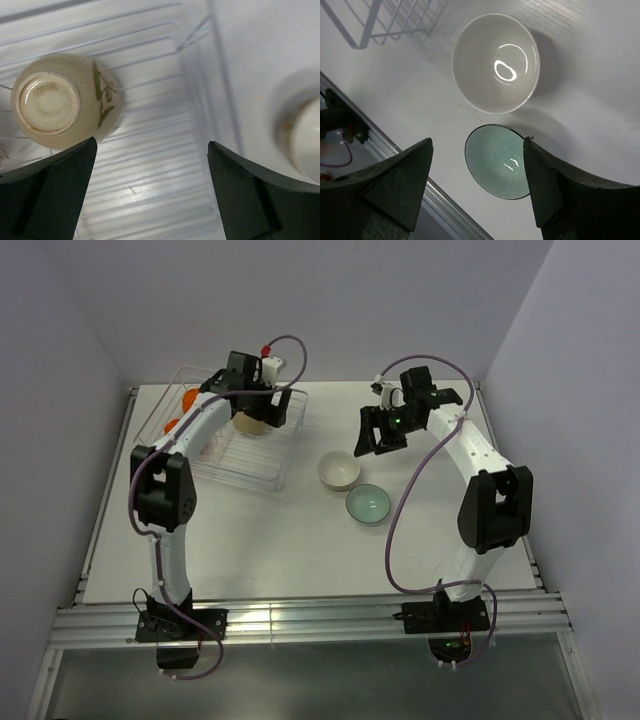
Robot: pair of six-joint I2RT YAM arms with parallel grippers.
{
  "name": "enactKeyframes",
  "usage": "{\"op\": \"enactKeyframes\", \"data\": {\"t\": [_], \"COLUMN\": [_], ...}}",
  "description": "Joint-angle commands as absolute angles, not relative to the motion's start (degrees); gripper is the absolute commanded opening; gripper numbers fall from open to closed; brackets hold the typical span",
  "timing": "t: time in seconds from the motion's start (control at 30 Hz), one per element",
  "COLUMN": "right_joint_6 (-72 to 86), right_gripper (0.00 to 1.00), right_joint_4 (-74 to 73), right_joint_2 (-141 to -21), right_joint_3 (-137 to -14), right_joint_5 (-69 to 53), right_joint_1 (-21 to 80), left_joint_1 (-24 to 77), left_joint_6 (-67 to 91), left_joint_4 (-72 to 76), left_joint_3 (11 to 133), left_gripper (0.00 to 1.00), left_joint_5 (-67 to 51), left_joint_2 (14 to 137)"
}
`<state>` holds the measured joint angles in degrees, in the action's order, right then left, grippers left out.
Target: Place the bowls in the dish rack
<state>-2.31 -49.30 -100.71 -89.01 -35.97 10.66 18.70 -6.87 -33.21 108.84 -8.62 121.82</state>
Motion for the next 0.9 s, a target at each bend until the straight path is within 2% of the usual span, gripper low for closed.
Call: {"op": "enactKeyframes", "data": {"t": [0.0,0.17,0.43,0.57,0.77,0.87], "right_joint_6": [-0.1,2.72,3.25,2.73,2.55,2.64], "right_gripper": [0.8,0.81,0.81,0.8,0.72,0.64], "right_joint_4": [-48.08,-48.43,-46.67,-44.65,-42.98,-42.36], "right_joint_2": [-98.35,-102.56,-109.59,-112.41,-116.36,-118.3], "right_joint_3": [-89.12,-91.76,-95.53,-95.8,-95.8,-95.71], "right_joint_5": [-30.51,-21.63,-17.23,-15.12,-14.68,-14.94], "right_joint_1": [10.54,12.48,15.99,16.7,17.14,17.32], "left_joint_1": [18.72,18.9,18.81,18.72,18.72,18.72], "left_joint_6": [-2.91,-1.14,-1.05,-0.97,-0.62,-0.53], "left_joint_4": [-28.83,-29.35,-25.75,-27.15,-26.63,-26.46], "left_joint_3": [107.76,103.9,88.09,84.47,79.63,78.49], "left_gripper": [0.99,1.0,1.0,0.99,1.0,1.0], "left_joint_5": [-19.58,-21.8,-19.87,-19.34,-18.55,-18.63], "left_joint_2": [108.66,100.13,86.5,82.45,79.02,78.93]}}
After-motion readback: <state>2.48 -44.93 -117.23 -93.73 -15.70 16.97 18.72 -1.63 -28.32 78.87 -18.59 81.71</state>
